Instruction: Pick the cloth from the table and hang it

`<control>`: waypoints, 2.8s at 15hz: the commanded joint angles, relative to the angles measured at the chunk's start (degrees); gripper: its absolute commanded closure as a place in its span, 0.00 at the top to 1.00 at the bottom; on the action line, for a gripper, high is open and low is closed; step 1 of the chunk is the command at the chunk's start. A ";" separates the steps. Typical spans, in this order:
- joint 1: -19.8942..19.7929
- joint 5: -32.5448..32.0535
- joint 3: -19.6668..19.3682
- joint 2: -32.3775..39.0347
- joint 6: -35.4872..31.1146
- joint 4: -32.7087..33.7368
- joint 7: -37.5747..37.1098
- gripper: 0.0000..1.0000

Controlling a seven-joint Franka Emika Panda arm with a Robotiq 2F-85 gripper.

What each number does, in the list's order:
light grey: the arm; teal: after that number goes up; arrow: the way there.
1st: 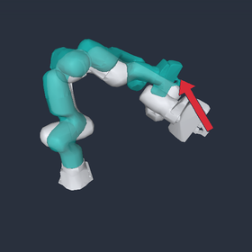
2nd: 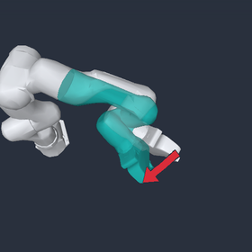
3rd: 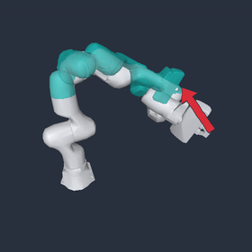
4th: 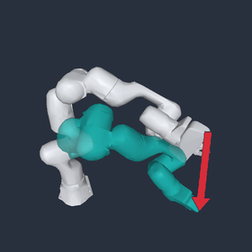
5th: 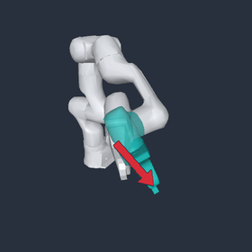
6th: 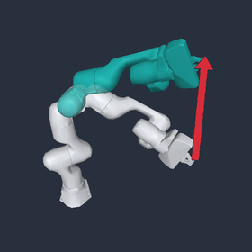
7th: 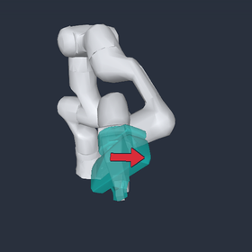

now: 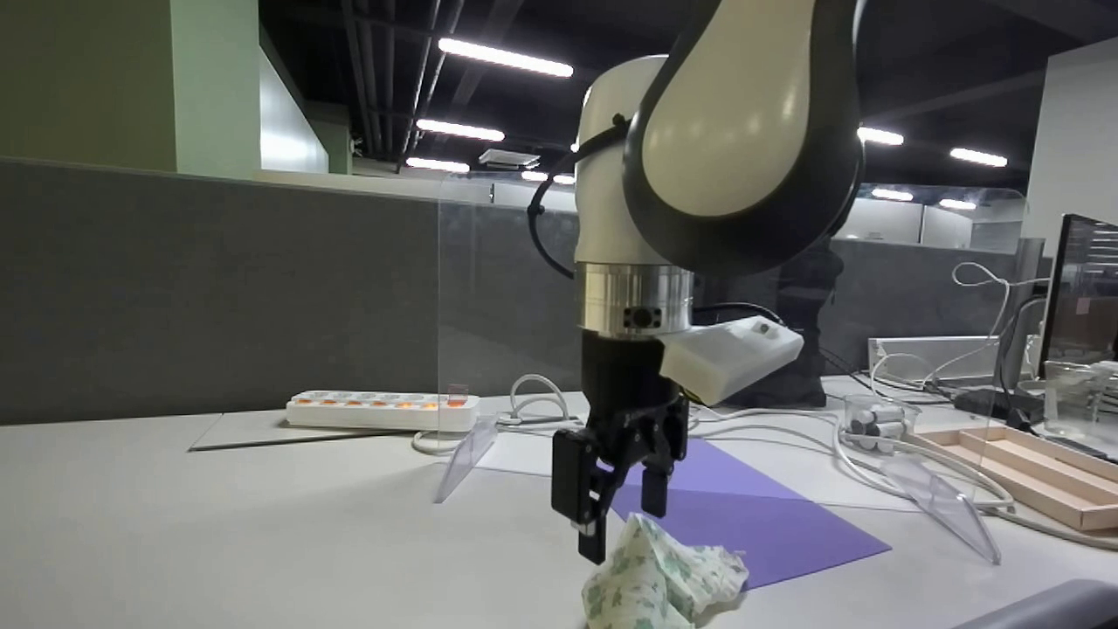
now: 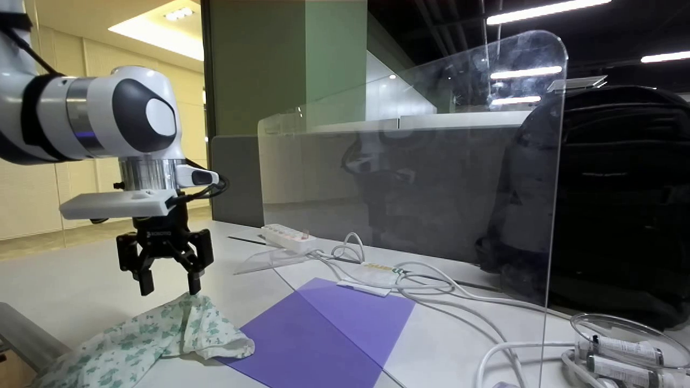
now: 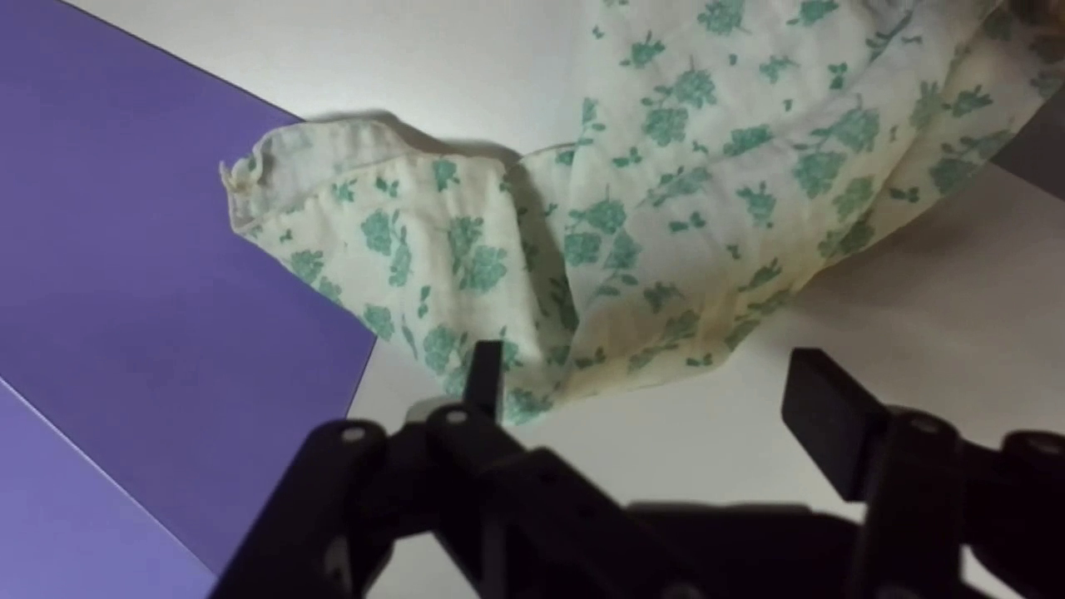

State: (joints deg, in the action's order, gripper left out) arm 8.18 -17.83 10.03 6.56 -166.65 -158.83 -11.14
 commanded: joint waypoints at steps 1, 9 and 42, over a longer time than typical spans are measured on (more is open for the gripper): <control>-0.01 0.26 -0.31 0.60 0.15 0.00 -1.36 0.56; -0.32 1.62 0.19 1.65 0.18 0.00 -0.85 0.02; -0.79 12.95 2.99 -37.29 29.16 13.42 3.20 0.00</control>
State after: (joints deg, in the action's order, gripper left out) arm 10.04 -0.93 12.18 -29.88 -137.82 -148.77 -6.59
